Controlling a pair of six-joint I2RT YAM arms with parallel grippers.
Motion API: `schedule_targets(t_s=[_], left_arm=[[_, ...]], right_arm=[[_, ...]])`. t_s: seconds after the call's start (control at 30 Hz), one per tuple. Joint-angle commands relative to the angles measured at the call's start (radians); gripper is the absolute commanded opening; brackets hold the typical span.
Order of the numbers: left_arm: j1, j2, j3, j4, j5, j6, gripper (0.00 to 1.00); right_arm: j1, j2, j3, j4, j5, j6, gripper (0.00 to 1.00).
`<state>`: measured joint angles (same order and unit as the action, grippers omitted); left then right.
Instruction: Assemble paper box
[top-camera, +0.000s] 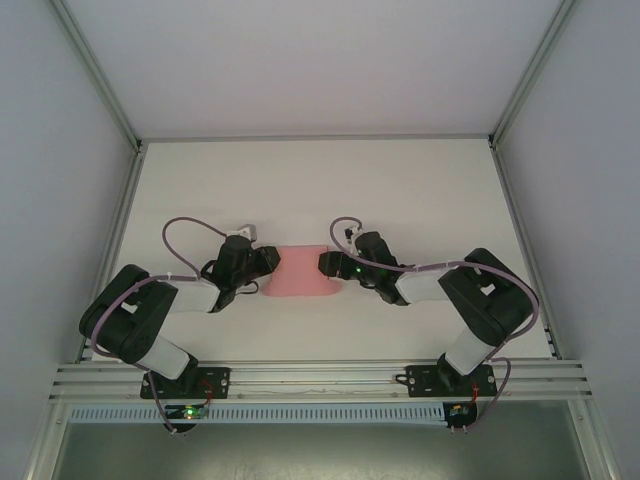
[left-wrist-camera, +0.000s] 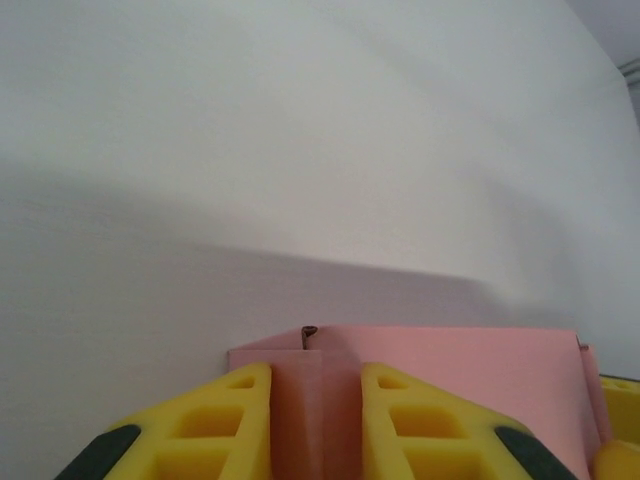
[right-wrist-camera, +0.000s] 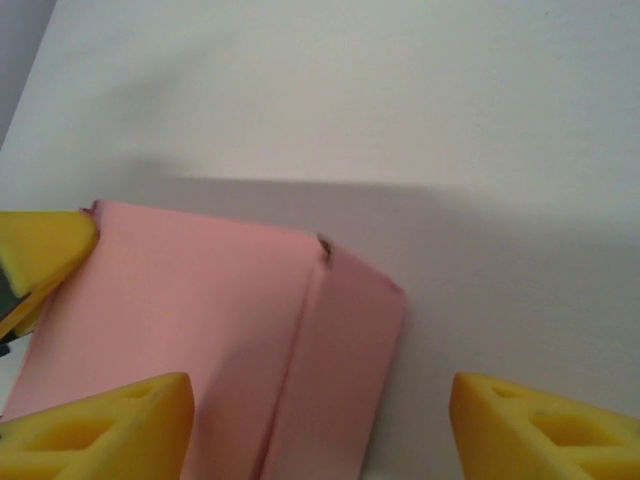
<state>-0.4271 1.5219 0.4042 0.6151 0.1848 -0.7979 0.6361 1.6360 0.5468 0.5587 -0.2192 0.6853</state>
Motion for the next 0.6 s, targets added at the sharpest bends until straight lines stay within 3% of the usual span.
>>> schedule_targets(t_s=[0.0,0.17,0.3,0.57], left_arm=[[0.023,0.027,-0.062,0.024,0.073,-0.020,0.12],[0.037,0.011,-0.088,0.051,0.059,-0.032,0.09],[0.056,0.009,-0.117,0.107,0.061,-0.063,0.06],[0.088,0.043,-0.168,0.235,0.090,-0.099,0.00]], right_arm=[[-0.015,-0.061,0.026,-0.047,-0.085,-0.012,0.72],[-0.017,-0.136,0.046,-0.172,-0.091,-0.022,0.79],[-0.022,-0.150,0.056,-0.247,-0.144,0.003,0.95],[-0.056,-0.118,0.059,-0.262,-0.281,0.107,0.98]])
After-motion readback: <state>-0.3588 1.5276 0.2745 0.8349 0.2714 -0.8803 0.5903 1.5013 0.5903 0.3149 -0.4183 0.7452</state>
